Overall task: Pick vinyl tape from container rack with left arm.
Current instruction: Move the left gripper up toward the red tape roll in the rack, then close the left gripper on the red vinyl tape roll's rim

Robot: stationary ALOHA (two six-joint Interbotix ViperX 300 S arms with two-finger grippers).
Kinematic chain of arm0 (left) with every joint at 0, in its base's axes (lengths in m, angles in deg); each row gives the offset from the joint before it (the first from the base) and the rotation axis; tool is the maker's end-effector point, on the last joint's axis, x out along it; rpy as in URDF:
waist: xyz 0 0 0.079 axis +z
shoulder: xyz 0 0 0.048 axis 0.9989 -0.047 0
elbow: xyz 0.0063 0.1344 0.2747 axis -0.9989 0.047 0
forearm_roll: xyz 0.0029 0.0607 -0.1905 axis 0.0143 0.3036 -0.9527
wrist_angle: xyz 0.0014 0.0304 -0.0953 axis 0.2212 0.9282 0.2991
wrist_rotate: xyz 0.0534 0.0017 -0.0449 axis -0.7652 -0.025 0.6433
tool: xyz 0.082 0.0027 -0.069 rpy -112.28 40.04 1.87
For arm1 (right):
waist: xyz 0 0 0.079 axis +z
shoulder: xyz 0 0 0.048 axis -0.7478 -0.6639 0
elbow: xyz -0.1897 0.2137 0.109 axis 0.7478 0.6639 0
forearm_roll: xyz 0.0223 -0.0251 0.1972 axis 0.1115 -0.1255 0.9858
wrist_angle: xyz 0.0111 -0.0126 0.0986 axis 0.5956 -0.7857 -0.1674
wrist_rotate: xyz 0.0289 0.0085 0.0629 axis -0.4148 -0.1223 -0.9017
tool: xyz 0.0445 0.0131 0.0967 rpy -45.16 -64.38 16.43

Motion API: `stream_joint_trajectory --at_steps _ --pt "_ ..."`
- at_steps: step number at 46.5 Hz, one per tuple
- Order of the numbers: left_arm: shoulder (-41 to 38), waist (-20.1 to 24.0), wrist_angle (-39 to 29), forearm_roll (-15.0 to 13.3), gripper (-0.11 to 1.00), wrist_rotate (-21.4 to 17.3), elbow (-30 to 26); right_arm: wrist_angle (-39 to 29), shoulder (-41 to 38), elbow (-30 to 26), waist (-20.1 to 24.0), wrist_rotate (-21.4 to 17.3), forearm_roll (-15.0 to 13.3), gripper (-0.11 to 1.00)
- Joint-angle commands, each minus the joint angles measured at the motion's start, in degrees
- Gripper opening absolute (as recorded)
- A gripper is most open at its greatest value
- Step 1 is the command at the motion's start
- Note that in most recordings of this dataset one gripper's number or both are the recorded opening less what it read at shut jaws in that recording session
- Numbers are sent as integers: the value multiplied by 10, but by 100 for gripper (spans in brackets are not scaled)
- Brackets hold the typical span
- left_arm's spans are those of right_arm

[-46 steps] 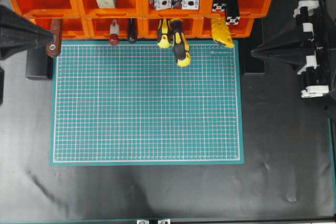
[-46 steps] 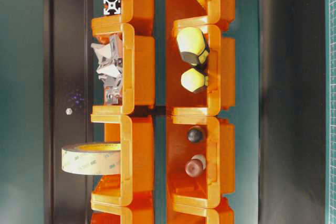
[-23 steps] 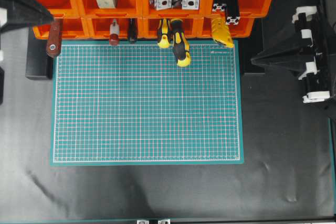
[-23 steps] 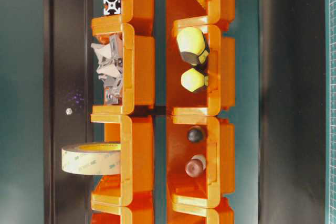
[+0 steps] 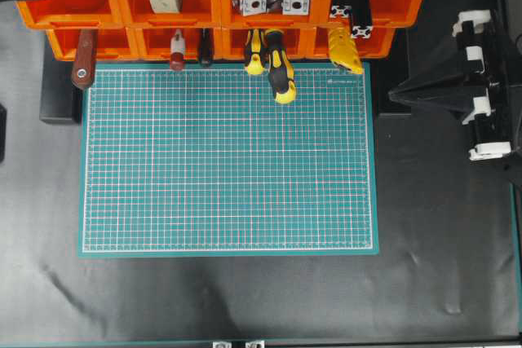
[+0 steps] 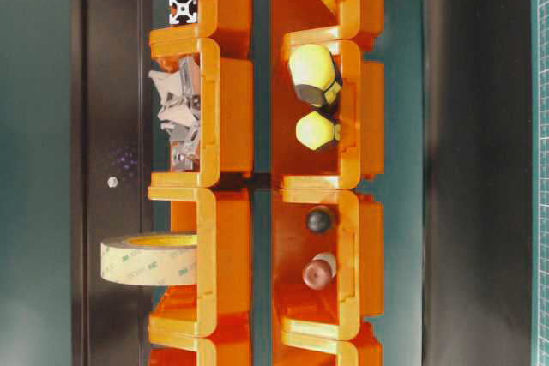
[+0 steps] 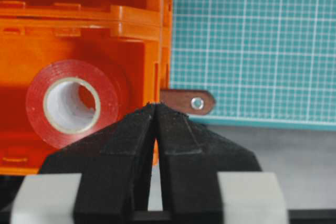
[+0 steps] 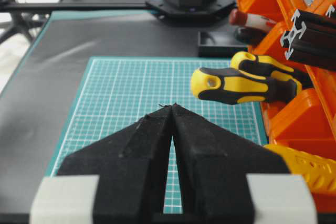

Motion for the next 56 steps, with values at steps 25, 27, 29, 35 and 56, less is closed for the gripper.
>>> stream_joint_trajectory --at_steps 25,27,29,35,56 --pt "-27 46 4 2 86 -9 32 3 -4 -14 1 0 1 0" --pt "-27 46 4 2 86 -7 36 3 -4 -14 1 0 1 0" --pt "-27 46 6 2 86 -6 42 3 -4 -14 1 0 1 0" --pt "-26 46 17 3 86 -6 53 3 -4 -14 1 1 0 0" --pt "-26 58 33 2 77 -15 56 3 -4 -14 1 1 1 0"
